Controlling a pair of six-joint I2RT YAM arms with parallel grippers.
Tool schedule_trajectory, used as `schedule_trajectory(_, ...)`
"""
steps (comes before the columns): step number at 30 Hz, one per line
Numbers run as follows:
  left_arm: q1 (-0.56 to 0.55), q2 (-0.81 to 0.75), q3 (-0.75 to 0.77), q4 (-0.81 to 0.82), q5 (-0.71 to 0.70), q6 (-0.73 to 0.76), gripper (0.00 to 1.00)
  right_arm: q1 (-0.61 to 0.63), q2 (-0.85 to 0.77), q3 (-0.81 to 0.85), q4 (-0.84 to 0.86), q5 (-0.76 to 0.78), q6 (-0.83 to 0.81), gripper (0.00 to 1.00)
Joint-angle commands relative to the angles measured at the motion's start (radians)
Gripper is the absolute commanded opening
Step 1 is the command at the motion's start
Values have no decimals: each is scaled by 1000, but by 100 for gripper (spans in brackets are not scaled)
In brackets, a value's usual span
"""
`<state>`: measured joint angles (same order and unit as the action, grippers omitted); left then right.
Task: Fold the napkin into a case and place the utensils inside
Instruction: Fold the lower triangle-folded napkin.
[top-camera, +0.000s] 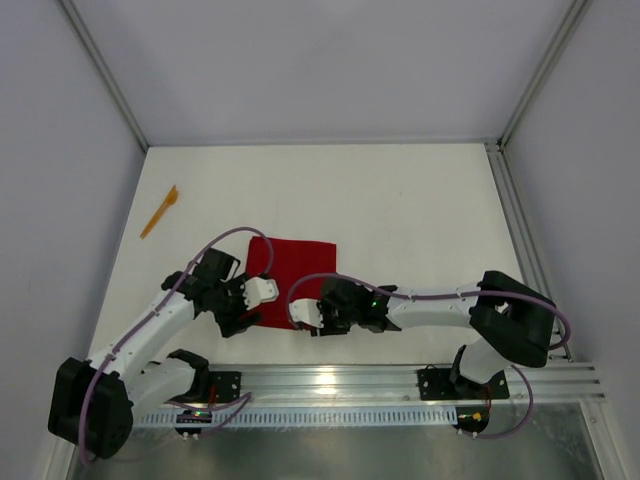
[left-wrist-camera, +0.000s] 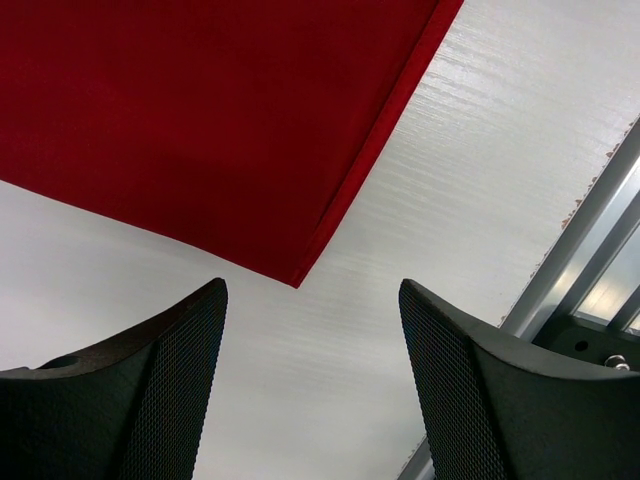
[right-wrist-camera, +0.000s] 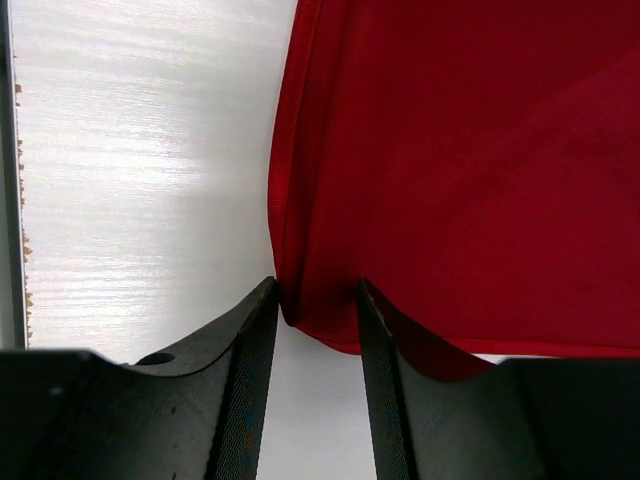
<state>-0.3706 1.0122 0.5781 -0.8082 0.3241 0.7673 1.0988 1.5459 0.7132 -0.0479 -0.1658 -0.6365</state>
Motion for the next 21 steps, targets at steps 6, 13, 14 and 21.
schedule_trajectory(6, -2, 31, 16, -12, 55, 26, 71, 7, 11, -8, 34, 55, 101, 20)
schedule_trajectory(13, -8, 40, 98, -87, 220, 9, 72, 6, -27, 2, 82, -1, 193, 3)
schedule_trajectory(14, -11, 39, 107, -94, 237, 1, 73, 3, -30, 5, 83, -38, 205, 3)
schedule_trajectory(21, -51, 39, 86, -46, 172, 44, 78, -66, -26, 26, 89, -191, 322, 3)
